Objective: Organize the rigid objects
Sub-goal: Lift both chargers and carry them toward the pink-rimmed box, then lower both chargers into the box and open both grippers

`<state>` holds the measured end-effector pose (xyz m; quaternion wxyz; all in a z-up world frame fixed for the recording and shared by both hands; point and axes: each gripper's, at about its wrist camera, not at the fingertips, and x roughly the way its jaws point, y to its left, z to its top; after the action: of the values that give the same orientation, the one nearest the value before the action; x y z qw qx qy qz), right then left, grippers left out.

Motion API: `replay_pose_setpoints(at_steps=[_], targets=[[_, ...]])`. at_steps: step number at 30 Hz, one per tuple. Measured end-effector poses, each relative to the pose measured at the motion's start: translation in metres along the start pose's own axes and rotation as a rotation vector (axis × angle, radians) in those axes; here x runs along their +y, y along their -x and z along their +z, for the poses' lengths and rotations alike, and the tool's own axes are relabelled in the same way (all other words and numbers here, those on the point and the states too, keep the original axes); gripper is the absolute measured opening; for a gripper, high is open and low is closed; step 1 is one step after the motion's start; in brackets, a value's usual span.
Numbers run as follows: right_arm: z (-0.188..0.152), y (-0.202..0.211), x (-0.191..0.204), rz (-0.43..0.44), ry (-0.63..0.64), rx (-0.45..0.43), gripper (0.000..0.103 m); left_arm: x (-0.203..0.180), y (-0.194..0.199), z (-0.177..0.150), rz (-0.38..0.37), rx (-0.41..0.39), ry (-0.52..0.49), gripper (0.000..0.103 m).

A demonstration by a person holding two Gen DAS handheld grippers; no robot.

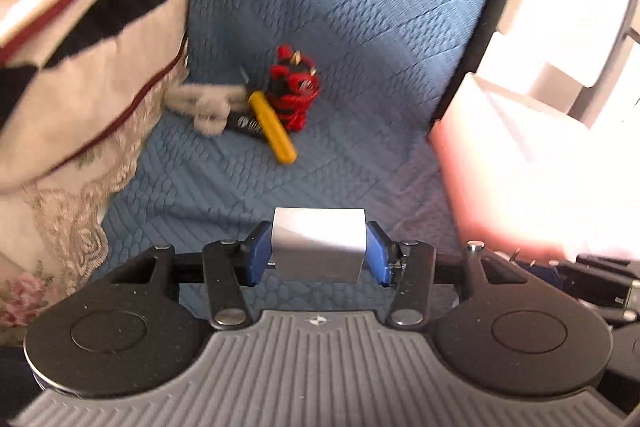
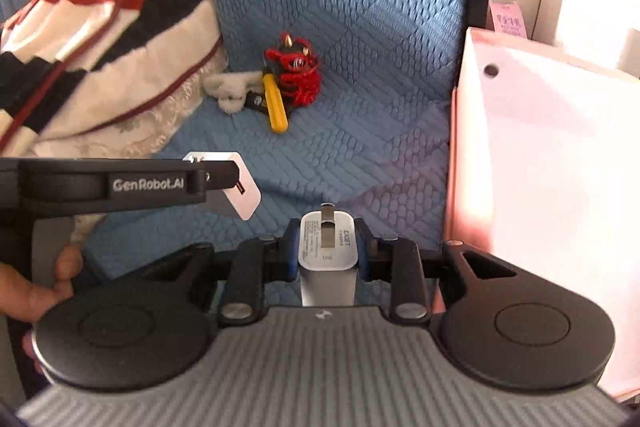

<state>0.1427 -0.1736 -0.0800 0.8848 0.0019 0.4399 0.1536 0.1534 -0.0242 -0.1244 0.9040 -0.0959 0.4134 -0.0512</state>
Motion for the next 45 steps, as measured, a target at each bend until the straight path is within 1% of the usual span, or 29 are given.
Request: replay_pose_setpoints(at_steps=[5, 13, 20, 25, 28, 31, 36, 39, 43, 45], targets=[[0.016, 0.029, -0.013, 0.000, -0.013, -0.048, 0.030, -0.007, 0.024, 0.013, -0.026, -0.035, 0.063, 0.056], [0.051, 0.070, -0.035, -0.013, -0.032, -0.128, 0.030, -0.033, 0.060, 0.049, -0.053, -0.082, 0.096, 0.056], [0.078, 0.103, -0.053, -0.010, -0.033, -0.183, 0.030, -0.070, 0.079, 0.080, -0.061, -0.121, 0.065, 0.056], [0.091, 0.126, -0.076, -0.017, -0.053, -0.224, 0.030, -0.104, 0.089, 0.098, -0.087, -0.150, 0.036, 0.056], [0.094, 0.136, -0.091, -0.031, -0.064, -0.242, 0.030, -0.127, 0.087, 0.105, -0.106, -0.154, 0.015, 0.056], [0.091, 0.139, -0.111, -0.078, -0.083, -0.228, 0.030, -0.149, 0.078, 0.104, -0.126, -0.140, -0.005, 0.056], [0.074, 0.134, -0.150, -0.125, -0.139, -0.195, 0.030, -0.183, 0.057, 0.095, -0.160, -0.111, -0.040, 0.056], [0.058, 0.124, -0.172, -0.152, -0.163, -0.161, 0.030, -0.194, 0.037, 0.081, -0.168, -0.083, -0.038, 0.056], [0.030, 0.110, -0.197, -0.166, -0.194, -0.101, 0.030, -0.203, 0.005, 0.059, -0.179, -0.026, -0.024, 0.056], [0.018, 0.102, -0.205, -0.166, -0.203, -0.065, 0.030, -0.207, -0.008, 0.051, -0.171, -0.008, -0.027, 0.056]])
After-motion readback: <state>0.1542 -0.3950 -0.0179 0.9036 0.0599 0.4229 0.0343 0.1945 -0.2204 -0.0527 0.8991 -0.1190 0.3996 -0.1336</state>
